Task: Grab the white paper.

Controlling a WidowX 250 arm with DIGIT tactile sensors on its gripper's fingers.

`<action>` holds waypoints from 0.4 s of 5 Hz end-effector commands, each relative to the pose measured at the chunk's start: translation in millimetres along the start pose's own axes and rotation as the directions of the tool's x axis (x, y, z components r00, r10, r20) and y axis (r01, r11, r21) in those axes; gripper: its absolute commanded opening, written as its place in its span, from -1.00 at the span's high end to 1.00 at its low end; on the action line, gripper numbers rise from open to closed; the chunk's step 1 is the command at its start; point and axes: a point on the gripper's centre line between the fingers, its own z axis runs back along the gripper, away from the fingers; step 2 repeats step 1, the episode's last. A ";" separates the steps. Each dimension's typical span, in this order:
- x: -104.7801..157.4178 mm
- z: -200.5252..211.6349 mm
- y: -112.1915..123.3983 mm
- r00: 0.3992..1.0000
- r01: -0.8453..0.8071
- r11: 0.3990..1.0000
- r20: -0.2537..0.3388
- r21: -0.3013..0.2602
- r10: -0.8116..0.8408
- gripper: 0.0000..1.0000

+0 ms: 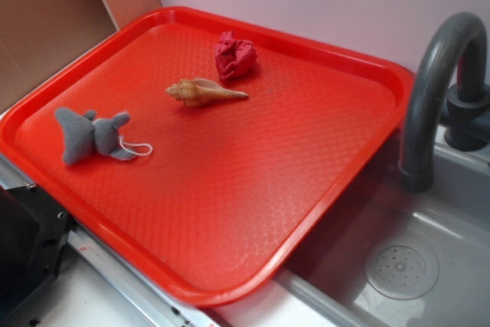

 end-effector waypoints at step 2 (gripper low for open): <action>-12.7 37.0 -7.1 0.996 0.043 0.999 0.080 -0.029 -0.041 1.00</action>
